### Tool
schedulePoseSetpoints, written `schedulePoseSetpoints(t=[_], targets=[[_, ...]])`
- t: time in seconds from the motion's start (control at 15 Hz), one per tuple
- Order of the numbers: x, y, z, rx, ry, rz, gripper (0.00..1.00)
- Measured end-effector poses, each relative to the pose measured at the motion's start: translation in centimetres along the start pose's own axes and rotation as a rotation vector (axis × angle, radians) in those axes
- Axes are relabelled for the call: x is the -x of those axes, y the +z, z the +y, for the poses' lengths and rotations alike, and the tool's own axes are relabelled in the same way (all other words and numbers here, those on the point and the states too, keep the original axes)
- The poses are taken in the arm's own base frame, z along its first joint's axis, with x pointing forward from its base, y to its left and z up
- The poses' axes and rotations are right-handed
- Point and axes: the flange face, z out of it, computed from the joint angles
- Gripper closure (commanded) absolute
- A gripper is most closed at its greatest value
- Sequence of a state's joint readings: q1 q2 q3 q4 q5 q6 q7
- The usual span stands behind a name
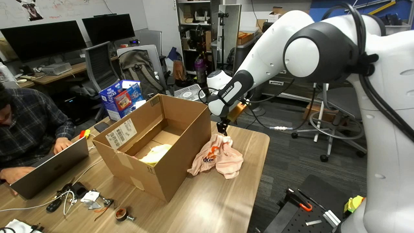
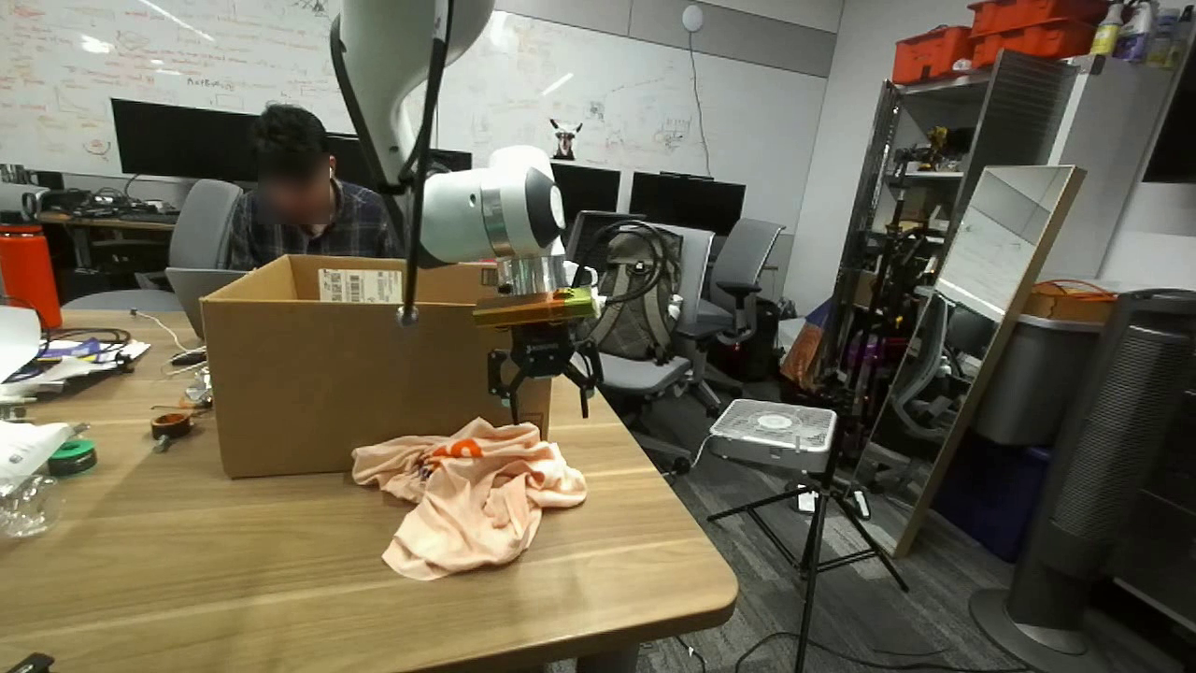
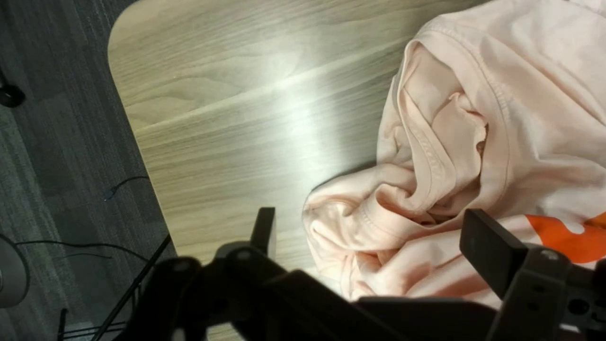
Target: Put the clothes on the side in the box
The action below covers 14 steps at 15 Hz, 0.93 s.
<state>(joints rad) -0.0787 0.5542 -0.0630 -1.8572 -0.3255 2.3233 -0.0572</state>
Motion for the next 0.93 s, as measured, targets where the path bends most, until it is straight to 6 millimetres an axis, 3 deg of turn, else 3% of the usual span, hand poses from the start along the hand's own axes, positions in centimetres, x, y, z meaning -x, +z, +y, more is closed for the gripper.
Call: schedulePoseSetpoints(t=[0.93], targets=[[-3.7,3.8,-1.8,0.013,-0.182,-0.009,0.0]])
